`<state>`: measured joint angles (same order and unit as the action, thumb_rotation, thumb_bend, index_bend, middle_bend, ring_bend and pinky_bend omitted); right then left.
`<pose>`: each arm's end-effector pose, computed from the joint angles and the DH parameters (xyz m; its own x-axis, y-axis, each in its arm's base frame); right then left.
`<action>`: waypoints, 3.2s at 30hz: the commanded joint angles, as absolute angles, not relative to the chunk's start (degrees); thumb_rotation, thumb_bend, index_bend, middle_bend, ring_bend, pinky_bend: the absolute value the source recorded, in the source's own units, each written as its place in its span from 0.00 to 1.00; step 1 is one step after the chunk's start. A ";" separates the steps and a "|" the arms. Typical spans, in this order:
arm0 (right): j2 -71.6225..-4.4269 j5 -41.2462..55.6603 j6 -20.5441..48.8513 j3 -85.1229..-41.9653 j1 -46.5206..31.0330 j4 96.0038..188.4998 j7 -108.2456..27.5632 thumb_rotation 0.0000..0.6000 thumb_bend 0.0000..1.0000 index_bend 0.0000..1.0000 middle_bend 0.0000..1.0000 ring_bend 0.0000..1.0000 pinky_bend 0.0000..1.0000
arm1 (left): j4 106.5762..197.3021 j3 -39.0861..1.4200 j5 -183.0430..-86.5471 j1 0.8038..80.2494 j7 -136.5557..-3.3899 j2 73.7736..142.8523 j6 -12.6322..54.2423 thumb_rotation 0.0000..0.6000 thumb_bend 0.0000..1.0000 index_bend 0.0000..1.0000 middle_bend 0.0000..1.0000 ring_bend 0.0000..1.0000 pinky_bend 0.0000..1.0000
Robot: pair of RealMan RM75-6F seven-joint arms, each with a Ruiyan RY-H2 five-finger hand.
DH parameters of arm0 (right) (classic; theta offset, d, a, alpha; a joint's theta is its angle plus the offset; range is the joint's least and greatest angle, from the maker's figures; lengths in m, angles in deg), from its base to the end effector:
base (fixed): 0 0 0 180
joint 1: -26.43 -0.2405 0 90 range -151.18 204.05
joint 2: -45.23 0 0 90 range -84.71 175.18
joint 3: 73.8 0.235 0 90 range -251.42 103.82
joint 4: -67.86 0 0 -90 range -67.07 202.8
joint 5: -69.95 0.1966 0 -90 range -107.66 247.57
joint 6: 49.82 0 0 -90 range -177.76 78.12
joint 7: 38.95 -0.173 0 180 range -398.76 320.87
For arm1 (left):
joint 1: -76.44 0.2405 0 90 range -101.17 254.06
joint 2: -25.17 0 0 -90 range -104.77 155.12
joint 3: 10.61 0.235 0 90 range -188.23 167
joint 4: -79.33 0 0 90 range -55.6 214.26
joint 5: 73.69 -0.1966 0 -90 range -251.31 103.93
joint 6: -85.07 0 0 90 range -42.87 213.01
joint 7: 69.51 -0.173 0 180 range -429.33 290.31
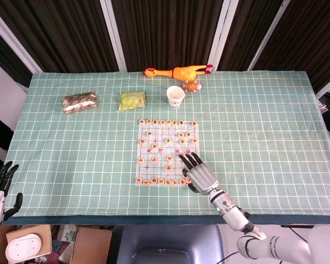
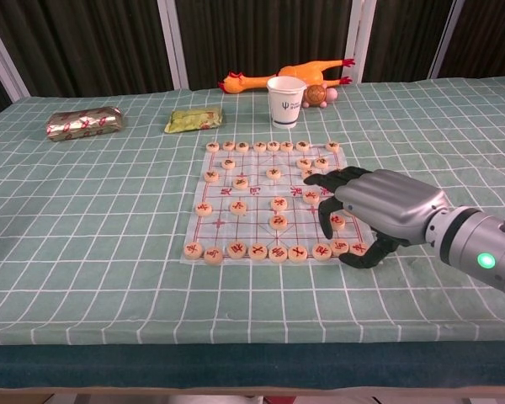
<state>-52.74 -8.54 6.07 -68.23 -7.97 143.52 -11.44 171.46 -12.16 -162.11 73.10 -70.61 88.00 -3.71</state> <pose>-0.1499 -0.3046 -0.0659 0.6426 -0.1857 0.7434 -0.7102 -0.5086 0.4868 -0.2851 0.1952 0.1726 0.4390 -0.0309 0.8980 0.8977 -0.0257 -0.4398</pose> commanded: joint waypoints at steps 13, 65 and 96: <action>-53.54 -7.52 6.19 -68.83 -8.50 142.81 -11.11 1.00 0.44 0.63 0.13 0.00 0.01 | 171.80 -12.26 -161.73 73.35 -70.62 87.72 -3.70 1.00 0.50 0.00 0.00 0.01 0.06; -59.67 -0.06 4.09 -63.05 -15.19 134.20 -13.66 1.00 0.44 0.63 0.16 0.00 0.01 | 171.93 -12.54 -161.52 74.14 -70.32 87.06 -4.30 1.00 0.49 0.00 0.00 0.01 0.06; -20.16 -10.03 36.82 -76.80 11.75 167.89 -22.38 1.00 0.39 0.00 0.00 0.00 0.00 | 171.92 -12.70 -161.45 73.99 -72.76 87.84 -4.14 1.00 0.49 0.00 0.00 0.01 0.06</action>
<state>-35.10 -8.58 23.92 -70.08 -1.27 157.58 -18.44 171.96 -12.64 -161.49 74.06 -72.64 87.73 -4.20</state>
